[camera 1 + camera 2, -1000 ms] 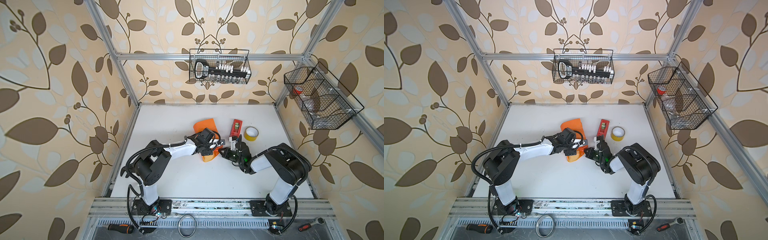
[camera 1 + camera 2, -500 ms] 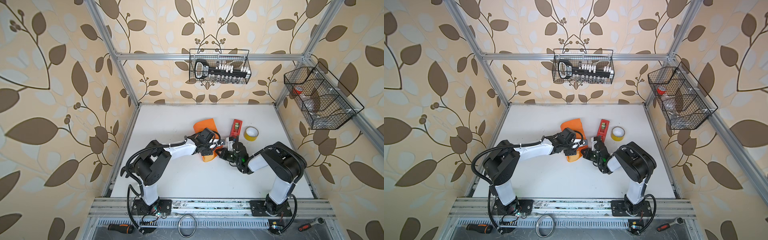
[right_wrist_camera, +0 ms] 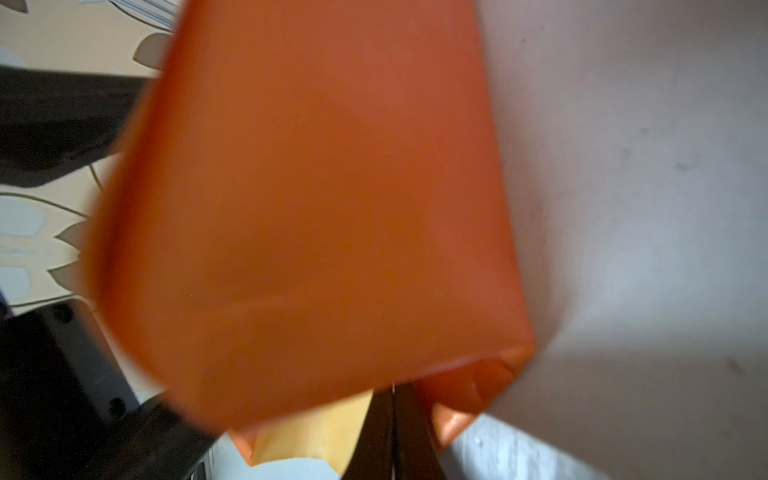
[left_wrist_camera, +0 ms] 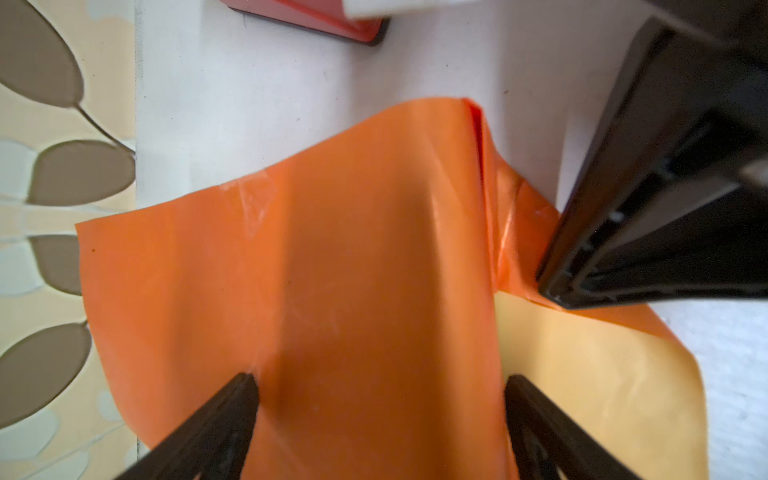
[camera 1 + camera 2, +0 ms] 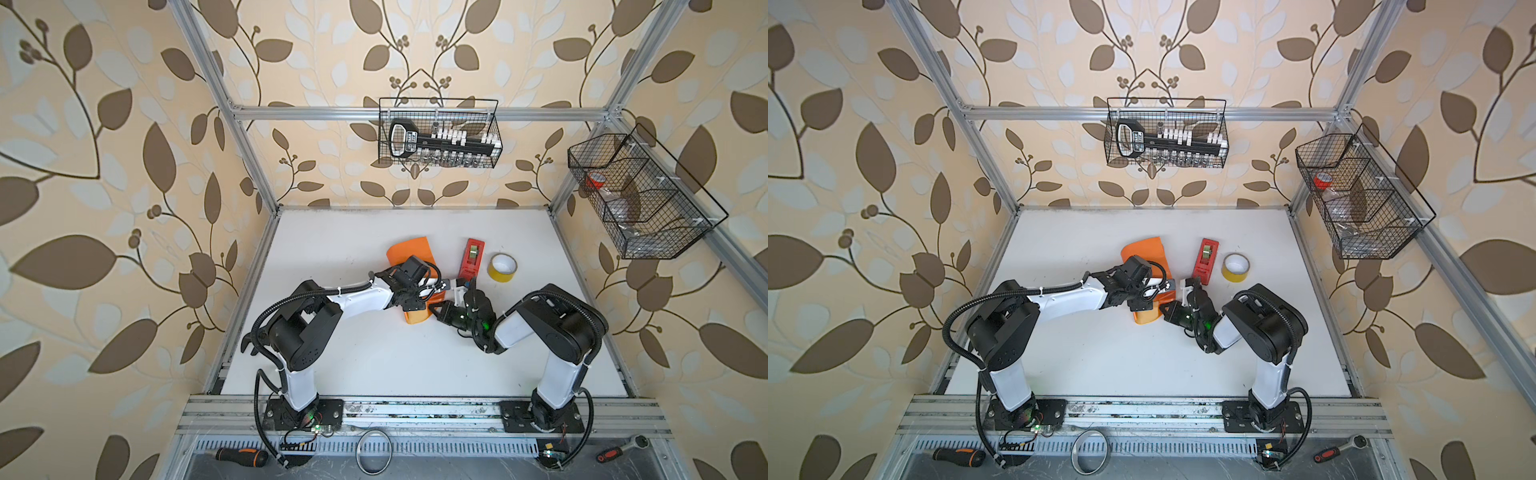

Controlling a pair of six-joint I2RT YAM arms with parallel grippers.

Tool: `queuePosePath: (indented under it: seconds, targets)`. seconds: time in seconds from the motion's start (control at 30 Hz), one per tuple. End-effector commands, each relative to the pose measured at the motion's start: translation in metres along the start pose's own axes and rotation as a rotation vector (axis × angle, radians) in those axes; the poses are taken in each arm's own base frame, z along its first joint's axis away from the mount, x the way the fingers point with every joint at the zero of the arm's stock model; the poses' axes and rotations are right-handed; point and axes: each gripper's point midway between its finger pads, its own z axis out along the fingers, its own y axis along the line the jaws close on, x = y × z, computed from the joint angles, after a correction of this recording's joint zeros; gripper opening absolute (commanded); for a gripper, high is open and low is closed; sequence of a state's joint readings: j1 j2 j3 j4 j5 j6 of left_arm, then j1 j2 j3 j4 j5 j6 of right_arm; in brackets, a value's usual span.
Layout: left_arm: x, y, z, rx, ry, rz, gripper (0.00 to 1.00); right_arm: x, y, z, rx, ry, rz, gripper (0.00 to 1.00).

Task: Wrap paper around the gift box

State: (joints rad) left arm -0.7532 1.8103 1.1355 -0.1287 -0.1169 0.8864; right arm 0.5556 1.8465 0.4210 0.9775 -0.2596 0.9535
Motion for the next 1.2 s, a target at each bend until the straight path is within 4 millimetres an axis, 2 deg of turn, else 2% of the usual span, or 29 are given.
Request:
queuePosePath:
  seconds: [0.0,0.1,0.23,0.83,1.0,1.17]
  targets:
    - [0.009,-0.022,0.006,0.084,0.044,0.032,0.93,0.031,-0.021,-0.006,0.066,0.09,0.049,0.06]
    - [0.009,-0.022,0.006,0.084,0.046,0.033,0.93,0.035,-0.021,-0.008,0.073,0.104,0.048,0.05]
    - [0.008,-0.02,0.005,0.08,0.043,0.031,0.93,0.031,-0.021,-0.013,0.09,0.098,0.047,0.05]
    - [0.009,-0.021,0.006,0.08,0.05,0.032,0.93,-0.023,-0.029,-0.006,0.136,0.054,0.029,0.05]
    - [0.01,-0.021,0.006,0.08,0.051,0.033,0.93,-0.021,-0.026,-0.006,0.128,0.068,0.023,0.05]
    - [0.01,-0.02,0.006,0.08,0.05,0.031,0.93,-0.006,-0.023,-0.007,0.131,0.102,0.01,0.05]
